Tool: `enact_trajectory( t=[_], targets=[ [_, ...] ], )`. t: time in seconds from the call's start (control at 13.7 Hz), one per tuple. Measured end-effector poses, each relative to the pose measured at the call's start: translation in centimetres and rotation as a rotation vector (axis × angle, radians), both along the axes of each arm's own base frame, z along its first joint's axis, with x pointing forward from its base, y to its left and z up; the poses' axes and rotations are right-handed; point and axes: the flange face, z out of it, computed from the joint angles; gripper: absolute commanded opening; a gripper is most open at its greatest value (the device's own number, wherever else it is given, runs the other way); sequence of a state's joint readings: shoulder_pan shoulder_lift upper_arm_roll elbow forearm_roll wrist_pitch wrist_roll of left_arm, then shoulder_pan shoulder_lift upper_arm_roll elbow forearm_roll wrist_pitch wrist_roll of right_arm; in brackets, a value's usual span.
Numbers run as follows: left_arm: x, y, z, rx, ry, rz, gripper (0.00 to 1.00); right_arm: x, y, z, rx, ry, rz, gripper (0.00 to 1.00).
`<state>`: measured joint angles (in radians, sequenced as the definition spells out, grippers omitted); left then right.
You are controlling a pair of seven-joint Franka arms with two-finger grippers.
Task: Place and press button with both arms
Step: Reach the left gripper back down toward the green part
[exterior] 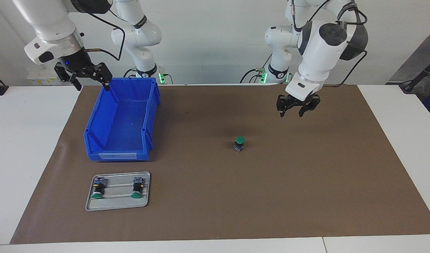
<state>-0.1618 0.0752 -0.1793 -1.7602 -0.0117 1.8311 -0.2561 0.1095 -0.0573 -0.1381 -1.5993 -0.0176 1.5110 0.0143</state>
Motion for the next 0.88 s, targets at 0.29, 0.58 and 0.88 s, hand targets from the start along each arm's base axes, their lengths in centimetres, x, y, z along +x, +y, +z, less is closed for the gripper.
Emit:
enact_trajectory(
  t=[0.29,0.58,0.88],
  targets=[
    [1.0,-4.3,-3.8,-0.132,-0.021,0.012,0.00,0.0,0.0,0.0,0.000,0.000,0.000,1.00],
    [0.9,-7.4,-6.5,-0.152,-0.032,-0.013,0.00,0.0,0.0,0.0,0.000,0.000,0.000,1.00],
    [0.5,-10.6,-10.4,-0.143,0.008,-0.021,0.00,0.0,0.0,0.0,0.000,0.000,0.000,1.00]
  ],
)
